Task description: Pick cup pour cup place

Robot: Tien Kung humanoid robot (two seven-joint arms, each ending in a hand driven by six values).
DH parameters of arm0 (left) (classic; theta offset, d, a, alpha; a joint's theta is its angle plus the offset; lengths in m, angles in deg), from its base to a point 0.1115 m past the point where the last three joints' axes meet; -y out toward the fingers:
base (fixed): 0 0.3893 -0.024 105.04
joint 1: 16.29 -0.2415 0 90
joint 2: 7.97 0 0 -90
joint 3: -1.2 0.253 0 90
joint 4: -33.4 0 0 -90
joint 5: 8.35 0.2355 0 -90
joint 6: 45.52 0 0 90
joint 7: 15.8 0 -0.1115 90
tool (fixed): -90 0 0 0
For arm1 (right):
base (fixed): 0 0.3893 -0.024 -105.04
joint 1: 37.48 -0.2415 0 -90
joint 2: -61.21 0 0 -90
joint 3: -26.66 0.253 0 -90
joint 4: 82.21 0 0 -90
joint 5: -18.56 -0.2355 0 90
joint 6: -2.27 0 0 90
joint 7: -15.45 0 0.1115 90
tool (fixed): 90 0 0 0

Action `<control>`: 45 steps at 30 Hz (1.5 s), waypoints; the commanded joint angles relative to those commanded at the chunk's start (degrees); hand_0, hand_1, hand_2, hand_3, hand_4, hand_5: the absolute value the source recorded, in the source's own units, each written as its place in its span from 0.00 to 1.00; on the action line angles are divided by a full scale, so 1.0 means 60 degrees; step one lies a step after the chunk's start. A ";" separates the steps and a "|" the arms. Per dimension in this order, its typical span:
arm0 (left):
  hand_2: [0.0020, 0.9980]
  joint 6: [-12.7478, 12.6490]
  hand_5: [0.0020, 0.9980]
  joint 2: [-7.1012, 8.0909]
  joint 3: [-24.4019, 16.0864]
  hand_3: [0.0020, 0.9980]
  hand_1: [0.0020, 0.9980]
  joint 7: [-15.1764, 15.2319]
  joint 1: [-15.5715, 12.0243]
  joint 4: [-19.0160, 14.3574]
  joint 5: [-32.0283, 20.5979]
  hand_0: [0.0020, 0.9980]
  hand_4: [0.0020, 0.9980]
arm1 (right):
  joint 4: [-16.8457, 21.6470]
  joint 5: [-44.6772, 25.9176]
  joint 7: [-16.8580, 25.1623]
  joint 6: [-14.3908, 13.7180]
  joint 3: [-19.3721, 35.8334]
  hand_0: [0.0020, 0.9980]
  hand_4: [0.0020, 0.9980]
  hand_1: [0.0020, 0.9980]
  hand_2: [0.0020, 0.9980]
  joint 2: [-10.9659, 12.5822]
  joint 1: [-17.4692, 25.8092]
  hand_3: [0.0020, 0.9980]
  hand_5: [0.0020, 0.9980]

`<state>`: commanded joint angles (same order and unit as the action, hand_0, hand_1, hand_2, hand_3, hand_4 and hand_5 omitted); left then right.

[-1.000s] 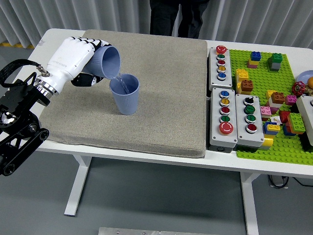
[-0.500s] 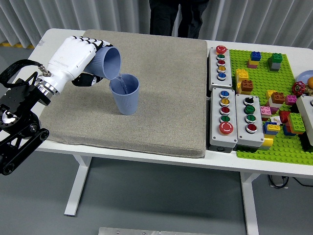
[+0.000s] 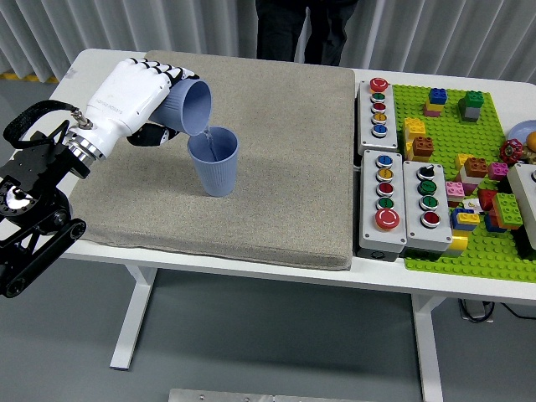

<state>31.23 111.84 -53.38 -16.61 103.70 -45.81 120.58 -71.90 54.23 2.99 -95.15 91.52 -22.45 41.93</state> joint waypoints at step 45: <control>0.55 -0.0188 0.02 0.0626 0.1285 0.54 0.54 -0.0290 0.0688 -0.0110 0.0179 0.53 0.68 | 0.0000 -0.0002 -0.0008 -0.0004 -0.0025 0.72 0.33 0.69 0.74 -0.0015 0.0080 0.70 0.29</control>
<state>30.10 115.60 -45.67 -18.35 107.83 -46.47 121.65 -71.90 54.22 2.95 -95.18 91.37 -22.54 42.41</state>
